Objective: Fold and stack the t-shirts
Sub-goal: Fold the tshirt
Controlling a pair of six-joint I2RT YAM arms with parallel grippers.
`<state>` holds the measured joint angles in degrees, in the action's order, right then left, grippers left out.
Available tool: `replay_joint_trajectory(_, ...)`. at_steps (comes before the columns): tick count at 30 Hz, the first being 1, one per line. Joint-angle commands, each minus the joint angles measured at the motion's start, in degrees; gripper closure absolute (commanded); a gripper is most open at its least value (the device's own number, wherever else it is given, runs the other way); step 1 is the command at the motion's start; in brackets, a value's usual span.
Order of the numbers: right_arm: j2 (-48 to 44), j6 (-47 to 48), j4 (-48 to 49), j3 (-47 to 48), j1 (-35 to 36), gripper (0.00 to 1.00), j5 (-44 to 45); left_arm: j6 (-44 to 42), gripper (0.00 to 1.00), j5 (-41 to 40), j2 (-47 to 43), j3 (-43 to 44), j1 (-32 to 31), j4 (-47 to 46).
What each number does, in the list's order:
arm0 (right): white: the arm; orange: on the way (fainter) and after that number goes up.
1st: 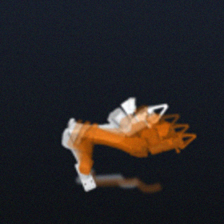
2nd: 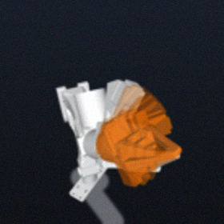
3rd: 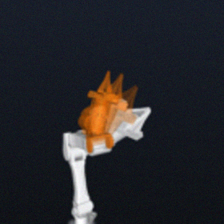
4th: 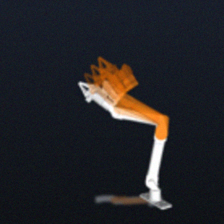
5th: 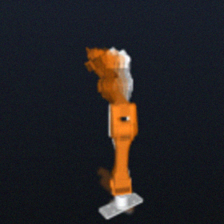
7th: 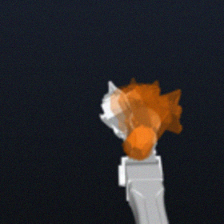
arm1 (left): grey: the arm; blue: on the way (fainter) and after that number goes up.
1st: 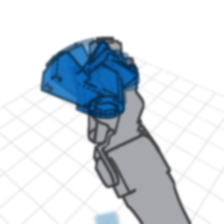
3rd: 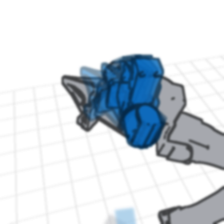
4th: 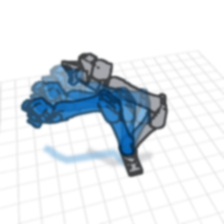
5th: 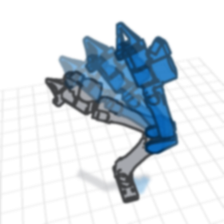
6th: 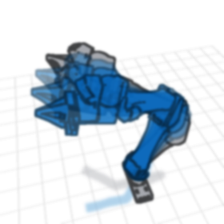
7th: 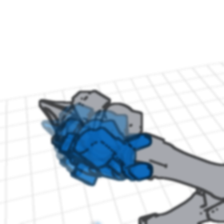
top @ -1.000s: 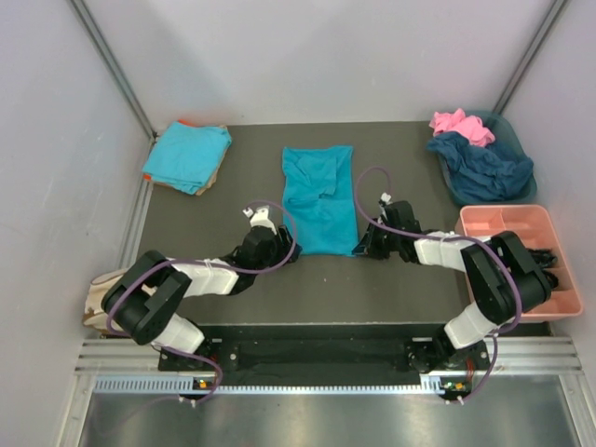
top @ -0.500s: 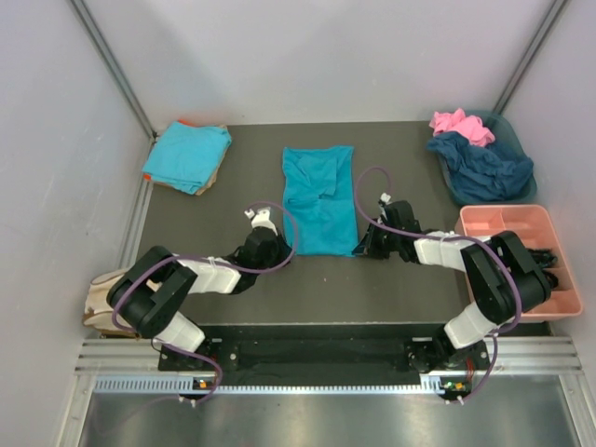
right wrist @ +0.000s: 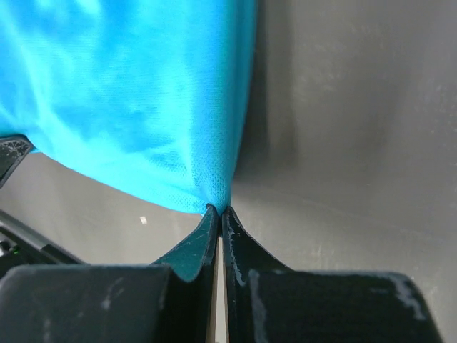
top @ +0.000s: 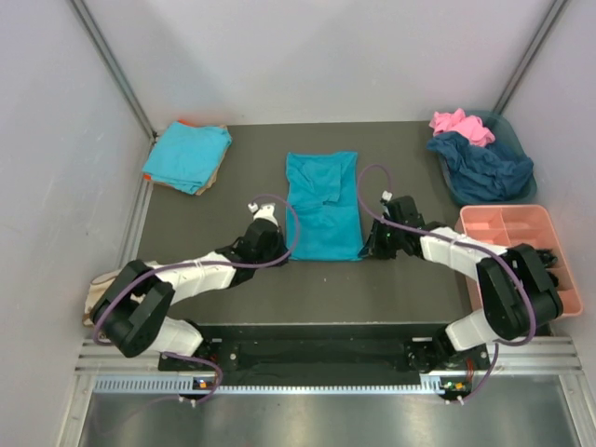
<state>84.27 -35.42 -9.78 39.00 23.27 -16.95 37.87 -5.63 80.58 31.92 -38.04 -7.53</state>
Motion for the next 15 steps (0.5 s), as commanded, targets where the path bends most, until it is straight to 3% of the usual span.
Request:
replay_joint_trajectory(1, -2.71, 2.02, -4.28, 6.87, 0.64, 1.0, 0.69, -2.62, 1.0, 0.0, -3.49, 4.81, -0.02, 4.54)
replay_joint_trajectory(15, 5.19, 3.95, -5.69, 21.63, -0.15, 1.0, 2.18, -6.49, 1.0, -3.07, 4.76, 14.82, 1.74, 0.59)
